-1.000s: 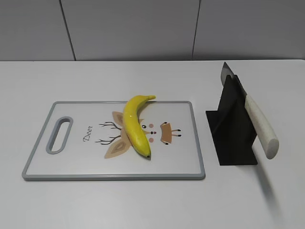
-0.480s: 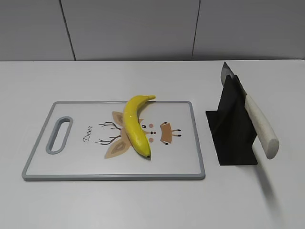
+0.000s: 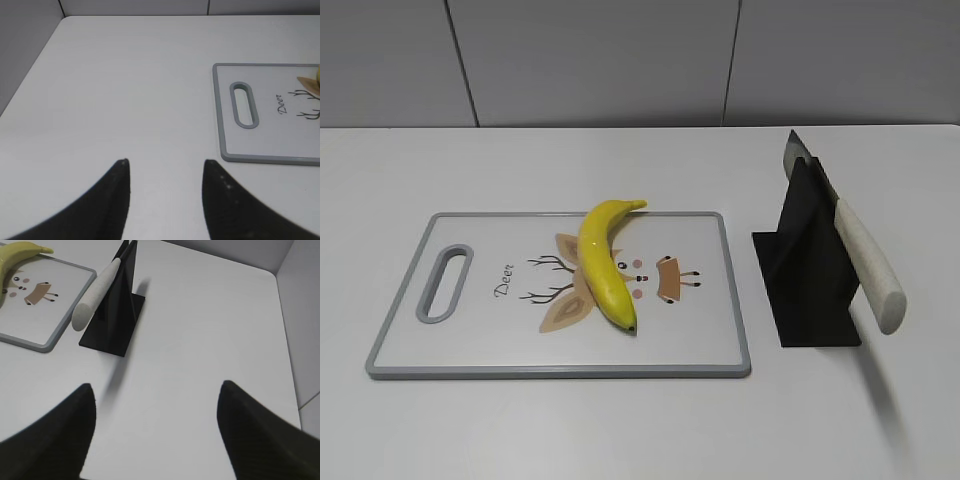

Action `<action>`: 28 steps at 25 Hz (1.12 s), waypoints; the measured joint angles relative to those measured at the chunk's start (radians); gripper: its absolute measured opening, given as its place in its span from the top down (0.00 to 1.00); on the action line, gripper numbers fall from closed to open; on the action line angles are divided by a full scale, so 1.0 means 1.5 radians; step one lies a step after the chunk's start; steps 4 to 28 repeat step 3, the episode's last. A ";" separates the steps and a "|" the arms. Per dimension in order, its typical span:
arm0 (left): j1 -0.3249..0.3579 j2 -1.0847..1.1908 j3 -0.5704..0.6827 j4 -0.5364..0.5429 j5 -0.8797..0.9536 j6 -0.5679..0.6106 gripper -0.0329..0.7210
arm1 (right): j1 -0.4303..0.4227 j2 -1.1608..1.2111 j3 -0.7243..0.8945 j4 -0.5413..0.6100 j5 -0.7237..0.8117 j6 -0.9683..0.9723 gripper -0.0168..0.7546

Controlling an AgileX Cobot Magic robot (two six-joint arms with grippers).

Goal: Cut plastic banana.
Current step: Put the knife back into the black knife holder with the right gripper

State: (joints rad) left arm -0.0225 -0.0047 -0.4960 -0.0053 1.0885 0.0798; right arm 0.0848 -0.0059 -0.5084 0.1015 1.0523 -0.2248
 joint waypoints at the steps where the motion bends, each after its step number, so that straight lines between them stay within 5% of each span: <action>1: 0.000 0.000 0.000 0.000 0.000 0.000 0.34 | 0.000 0.000 0.000 0.000 0.000 0.000 0.22; 28: 0.000 0.000 0.000 0.000 0.000 0.000 0.34 | 0.000 0.000 0.000 0.000 0.000 0.000 0.22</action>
